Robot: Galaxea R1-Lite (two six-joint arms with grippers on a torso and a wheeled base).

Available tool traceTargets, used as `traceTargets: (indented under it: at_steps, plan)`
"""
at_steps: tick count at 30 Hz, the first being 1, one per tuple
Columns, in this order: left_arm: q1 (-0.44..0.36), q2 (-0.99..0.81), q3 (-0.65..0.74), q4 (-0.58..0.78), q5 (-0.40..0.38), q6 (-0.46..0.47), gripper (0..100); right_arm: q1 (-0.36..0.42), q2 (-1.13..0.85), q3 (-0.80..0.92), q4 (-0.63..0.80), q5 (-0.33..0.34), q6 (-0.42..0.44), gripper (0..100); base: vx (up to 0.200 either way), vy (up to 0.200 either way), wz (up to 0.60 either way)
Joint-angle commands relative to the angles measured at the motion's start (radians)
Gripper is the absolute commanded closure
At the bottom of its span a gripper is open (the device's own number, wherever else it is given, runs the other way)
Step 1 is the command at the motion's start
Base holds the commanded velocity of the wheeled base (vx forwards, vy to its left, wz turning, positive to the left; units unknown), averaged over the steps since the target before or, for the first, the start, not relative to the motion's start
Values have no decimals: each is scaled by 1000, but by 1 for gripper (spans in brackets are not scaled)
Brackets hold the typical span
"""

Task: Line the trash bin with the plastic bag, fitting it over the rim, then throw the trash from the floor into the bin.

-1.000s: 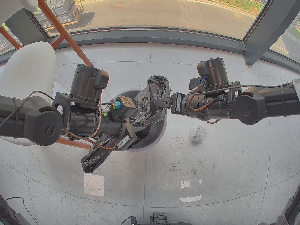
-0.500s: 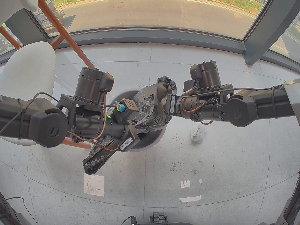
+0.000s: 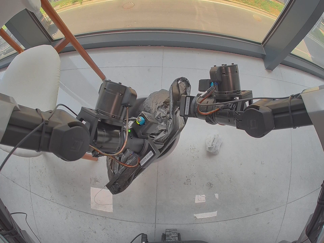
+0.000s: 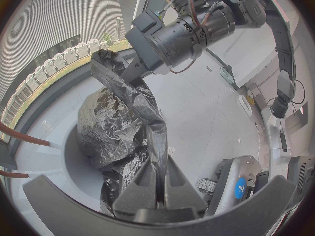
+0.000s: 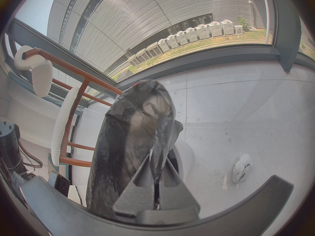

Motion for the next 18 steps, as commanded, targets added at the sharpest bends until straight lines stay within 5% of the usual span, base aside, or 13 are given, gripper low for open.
traceTargets:
  at_steps: [1, 4, 5, 18]
  plan:
    - [-1, 57, -21, -19, 4, 0, 100, -22, 17, 7, -5, 0, -5, 100, 0, 0, 0]
    - [3, 70, -13, -67, 17, -3, 100, -31, 18, 8, -5, 0, -6, 100, 0, 0, 0]
    - [3, 70, -7, -71, 21, -3, 0, -34, 18, 8, -5, 0, -5, 100, 0, 0, 0]
    - [29, 67, -48, -77, 58, -104, 0, -60, 3, 91, -6, 10, -6, 100, 0, 0, 0]
